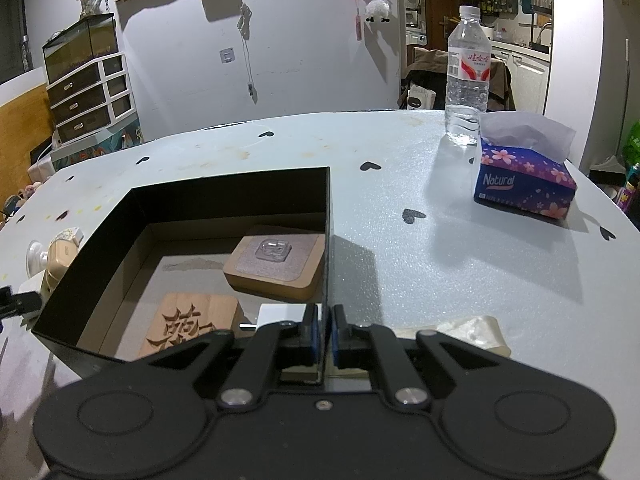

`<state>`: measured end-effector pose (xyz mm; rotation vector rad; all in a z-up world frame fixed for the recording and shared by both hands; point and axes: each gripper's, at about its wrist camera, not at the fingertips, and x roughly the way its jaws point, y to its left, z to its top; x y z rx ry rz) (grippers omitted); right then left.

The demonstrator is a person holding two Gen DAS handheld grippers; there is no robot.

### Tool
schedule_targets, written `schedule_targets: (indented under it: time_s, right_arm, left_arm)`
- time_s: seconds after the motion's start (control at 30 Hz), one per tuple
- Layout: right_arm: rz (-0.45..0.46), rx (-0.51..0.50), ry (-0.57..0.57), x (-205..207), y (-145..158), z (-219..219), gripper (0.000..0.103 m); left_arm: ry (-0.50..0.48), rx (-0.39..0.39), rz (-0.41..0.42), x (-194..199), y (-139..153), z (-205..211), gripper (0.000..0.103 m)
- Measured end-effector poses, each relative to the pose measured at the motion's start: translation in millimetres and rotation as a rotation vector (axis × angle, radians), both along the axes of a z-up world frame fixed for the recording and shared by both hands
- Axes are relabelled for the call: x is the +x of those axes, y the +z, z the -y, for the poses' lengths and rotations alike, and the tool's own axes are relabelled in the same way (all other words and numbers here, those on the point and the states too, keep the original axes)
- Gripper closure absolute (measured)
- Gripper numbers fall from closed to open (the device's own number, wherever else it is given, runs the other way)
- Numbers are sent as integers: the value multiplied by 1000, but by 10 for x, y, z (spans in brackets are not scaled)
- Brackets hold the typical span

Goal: Organize rigid objects
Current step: 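Move the left tool to the white charger and grasp it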

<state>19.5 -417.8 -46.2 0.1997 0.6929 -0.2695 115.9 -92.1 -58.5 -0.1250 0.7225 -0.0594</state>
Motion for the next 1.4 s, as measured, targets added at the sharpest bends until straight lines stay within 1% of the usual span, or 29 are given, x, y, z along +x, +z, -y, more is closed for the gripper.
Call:
schedule_targets:
  time_s: [0.17, 0.27, 0.37, 0.6, 0.7, 0.77, 0.83, 0.87, 0.93, 0.97, 1.0, 1.03, 1.13, 1.23, 1.4]
  right_arm:
    - [2, 3, 1, 1, 2, 3, 95]
    - [2, 5, 3, 1, 5, 8, 96]
    - [5, 8, 3, -3, -1, 15, 95]
    - [5, 6, 2, -2, -6, 14, 95]
    - [4, 3, 1, 1, -6, 9, 95]
    - [4, 2, 2, 3, -6, 9, 95]
    - [4, 2, 1, 2, -6, 7, 95]
    - [4, 2, 1, 2, -6, 7, 95]
    - [4, 2, 1, 2, -6, 7, 95]
    - [4, 2, 1, 2, -6, 7, 95]
    - [4, 2, 1, 2, -6, 7, 95]
    - [5, 2, 1, 2, -6, 7, 95]
    - [5, 2, 1, 2, -6, 7, 95]
    - [4, 2, 1, 1, -7, 7, 95]
    - [4, 2, 1, 1, -7, 6, 95]
  left_arm:
    - [10, 71, -6, 197, -60, 118, 0]
    - [31, 99, -15, 228, -96, 118, 0]
    - [59, 97, -13, 213, -127, 10, 0]
    - [70, 99, 29, 132, -155, -168, 0]
    - [64, 92, 44, 149, -154, -173, 0]
    - [33, 65, 59, 182, -145, -167, 0]
    - [11, 44, 62, 226, -154, -153, 5]
    - [14, 54, 70, 234, -153, -134, 8]
    - [16, 62, 76, 252, -145, -108, 23]
    - [16, 49, 78, 256, -134, -114, 27]
    - [8, 31, 77, 255, -124, -124, 33]
    - [4, 24, 77, 249, -119, -126, 35]
    - [9, 28, 74, 225, -114, -129, 35]
    - [11, 15, 70, 179, -85, -148, 35]
    - [-34, -3, 115, 21, 70, -93, 35]
